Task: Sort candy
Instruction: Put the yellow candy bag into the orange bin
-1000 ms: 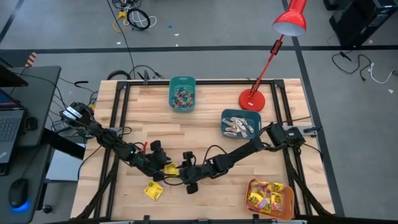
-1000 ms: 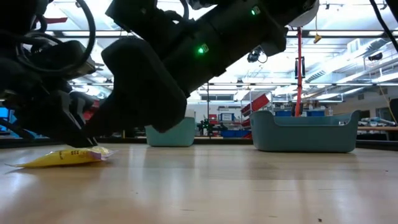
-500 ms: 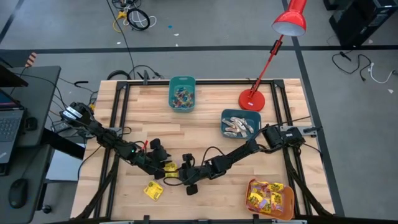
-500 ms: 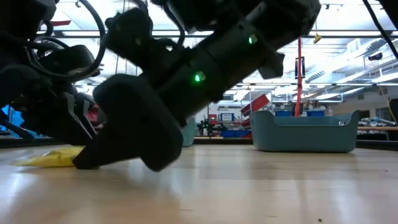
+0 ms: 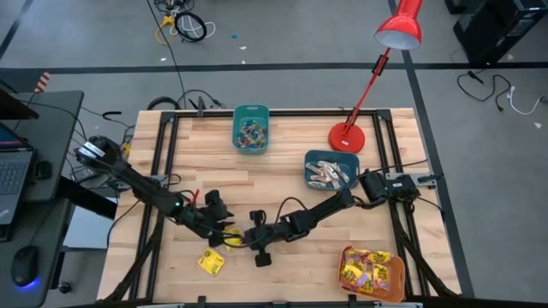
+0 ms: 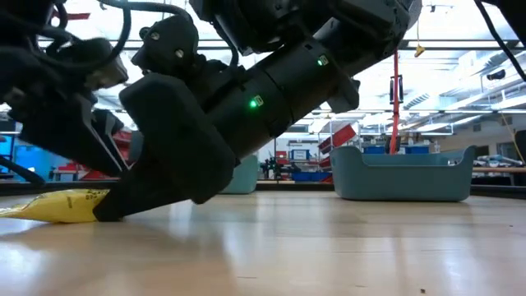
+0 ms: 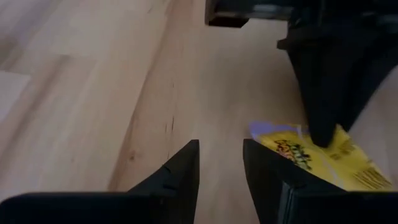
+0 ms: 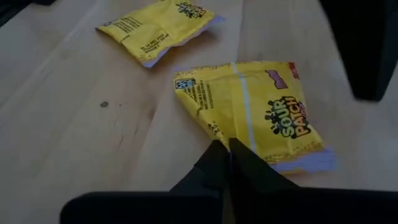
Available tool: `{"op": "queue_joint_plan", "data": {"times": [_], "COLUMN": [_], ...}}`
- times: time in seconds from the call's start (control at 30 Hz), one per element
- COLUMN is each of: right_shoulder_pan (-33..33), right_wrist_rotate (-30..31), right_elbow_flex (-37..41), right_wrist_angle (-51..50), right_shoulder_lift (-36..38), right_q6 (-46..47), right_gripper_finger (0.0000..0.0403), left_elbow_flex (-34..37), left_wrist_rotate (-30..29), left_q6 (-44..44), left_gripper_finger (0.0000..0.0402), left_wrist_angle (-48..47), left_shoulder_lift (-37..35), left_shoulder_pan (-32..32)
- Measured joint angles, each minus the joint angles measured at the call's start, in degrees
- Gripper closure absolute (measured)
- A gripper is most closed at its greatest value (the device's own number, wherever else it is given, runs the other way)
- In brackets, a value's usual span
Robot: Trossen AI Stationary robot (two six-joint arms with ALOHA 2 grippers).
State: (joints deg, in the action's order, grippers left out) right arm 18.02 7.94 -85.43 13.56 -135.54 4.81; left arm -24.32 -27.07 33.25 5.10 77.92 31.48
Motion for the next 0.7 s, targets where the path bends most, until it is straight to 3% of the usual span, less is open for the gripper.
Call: {"op": "queue_joint_plan", "data": {"times": [0.23, 0.47, 0.7], "right_shoulder_pan": [-0.74, -0.21, 0.10], "right_wrist_rotate": [-6.17, -4.87, -8.22], "right_elbow_flex": [0.40, 0.35, 0.31], "right_wrist_angle": [-9.15, -25.30, -38.73], "right_shoulder_lift": [5.16, 14.98, 27.74], "right_q6": [0.11, -1.61, 7.38], "right_gripper_finger": [0.0402, 0.0403, 0.0403], "left_elbow_flex": [-0.03, -0.02, -0.02], "left_wrist_rotate": [-1.77, -5.83, -9.75], "left_q6": [-1.68, -6.29, -6.08], "left_gripper_finger": [0.0275, 0.0275, 0.0275], "left_wrist_angle": [-4.41, -12.31, -14.29], "left_shoulder_lift": [-7.65, -14.79, -18.89], "left_shoulder_pan": [0.00, 0.00, -0.06]}}
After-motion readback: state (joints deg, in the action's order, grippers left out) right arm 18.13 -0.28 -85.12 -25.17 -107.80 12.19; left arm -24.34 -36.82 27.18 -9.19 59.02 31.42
